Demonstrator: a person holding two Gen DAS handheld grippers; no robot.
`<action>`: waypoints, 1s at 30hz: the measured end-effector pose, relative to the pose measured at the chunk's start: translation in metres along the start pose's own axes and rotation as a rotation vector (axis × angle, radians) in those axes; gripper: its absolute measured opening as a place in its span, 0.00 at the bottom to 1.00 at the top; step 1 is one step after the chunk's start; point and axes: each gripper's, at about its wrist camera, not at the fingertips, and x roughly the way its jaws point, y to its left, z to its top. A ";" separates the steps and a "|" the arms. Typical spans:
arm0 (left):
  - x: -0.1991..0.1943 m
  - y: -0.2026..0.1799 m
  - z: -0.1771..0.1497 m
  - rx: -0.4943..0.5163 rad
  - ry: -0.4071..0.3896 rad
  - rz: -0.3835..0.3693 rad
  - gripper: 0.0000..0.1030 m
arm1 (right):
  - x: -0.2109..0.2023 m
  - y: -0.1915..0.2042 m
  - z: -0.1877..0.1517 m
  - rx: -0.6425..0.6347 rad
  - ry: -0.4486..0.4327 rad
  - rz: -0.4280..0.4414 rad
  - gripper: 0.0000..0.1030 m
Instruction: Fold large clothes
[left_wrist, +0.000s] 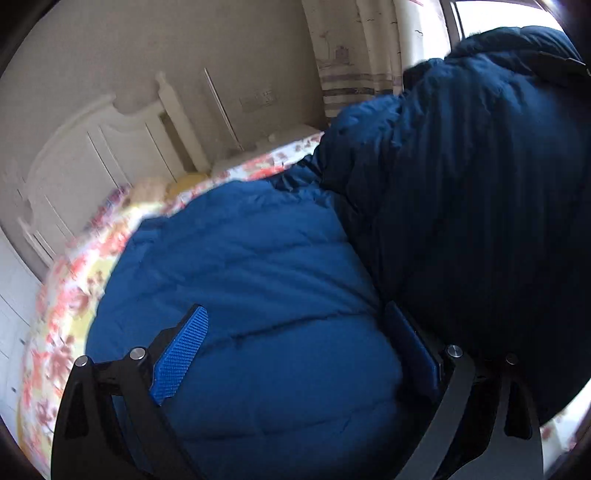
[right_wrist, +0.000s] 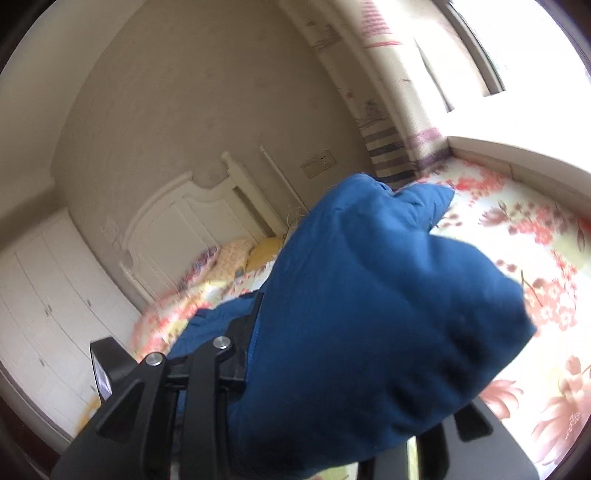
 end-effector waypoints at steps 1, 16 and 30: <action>-0.006 0.011 0.000 -0.030 0.006 -0.054 0.89 | -0.001 0.017 -0.001 -0.062 -0.010 -0.019 0.28; -0.031 0.289 -0.078 -0.910 -0.078 -0.701 0.90 | 0.133 0.267 -0.200 -1.481 0.229 -0.146 0.44; 0.054 0.231 0.041 -0.520 0.203 -0.768 0.95 | 0.118 0.250 -0.196 -1.503 0.114 -0.104 0.39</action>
